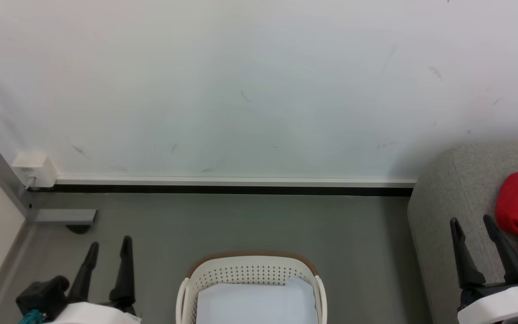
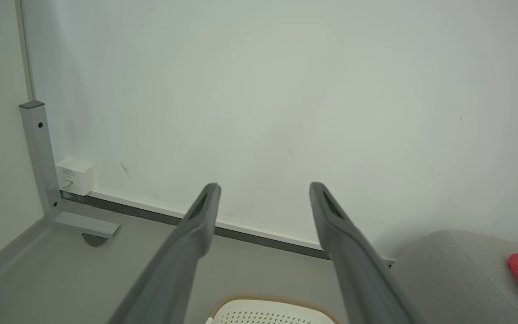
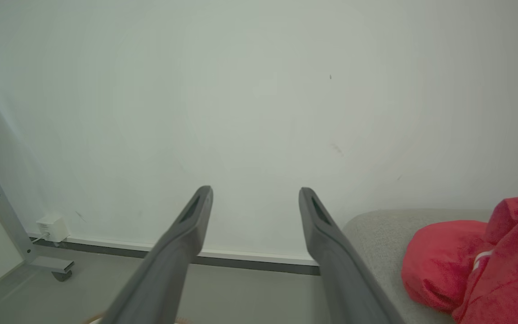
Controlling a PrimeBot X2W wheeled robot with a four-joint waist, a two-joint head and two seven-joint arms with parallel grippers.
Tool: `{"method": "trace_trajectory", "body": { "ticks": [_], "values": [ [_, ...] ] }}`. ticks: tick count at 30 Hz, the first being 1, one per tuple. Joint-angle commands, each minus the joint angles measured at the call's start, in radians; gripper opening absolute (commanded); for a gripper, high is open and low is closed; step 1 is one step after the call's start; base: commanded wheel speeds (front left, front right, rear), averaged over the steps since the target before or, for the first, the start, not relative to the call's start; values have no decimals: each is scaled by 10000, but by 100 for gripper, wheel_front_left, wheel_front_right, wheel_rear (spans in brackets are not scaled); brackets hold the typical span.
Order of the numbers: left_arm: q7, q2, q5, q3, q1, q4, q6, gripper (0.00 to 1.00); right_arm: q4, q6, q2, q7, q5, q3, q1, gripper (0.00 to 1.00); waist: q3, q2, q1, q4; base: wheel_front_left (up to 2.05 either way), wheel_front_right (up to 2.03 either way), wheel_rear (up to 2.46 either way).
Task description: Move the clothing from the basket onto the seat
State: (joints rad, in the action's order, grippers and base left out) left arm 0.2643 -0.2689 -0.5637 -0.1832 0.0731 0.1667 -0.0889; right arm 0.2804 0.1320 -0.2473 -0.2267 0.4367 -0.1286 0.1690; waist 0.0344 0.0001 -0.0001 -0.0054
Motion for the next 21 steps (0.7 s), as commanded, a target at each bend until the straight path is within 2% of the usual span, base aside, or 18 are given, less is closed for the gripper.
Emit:
{"method": "trace_trajectory", "body": {
  "ticks": [1,3,11,21],
  "values": [
    [-1,-22,151,90,-125,85,33,100,44,-27,35,-83,101,-18,-152,100,-1,-1,1,8,0,0,0],
    [1,210,391,357,-272,178,303,100,204,-27,112,-242,10,-85,-296,100,-5,-1,1,27,0,0,0],
    [1,917,1691,1357,-678,594,698,100,147,-27,604,-383,-295,-12,-808,100,-69,-1,1,40,0,0,0],
    [1,1758,3230,1972,-925,573,1172,100,-99,-27,991,-385,-796,22,-916,100,-148,-1,1,-40,0,0,0]
  ]
}}
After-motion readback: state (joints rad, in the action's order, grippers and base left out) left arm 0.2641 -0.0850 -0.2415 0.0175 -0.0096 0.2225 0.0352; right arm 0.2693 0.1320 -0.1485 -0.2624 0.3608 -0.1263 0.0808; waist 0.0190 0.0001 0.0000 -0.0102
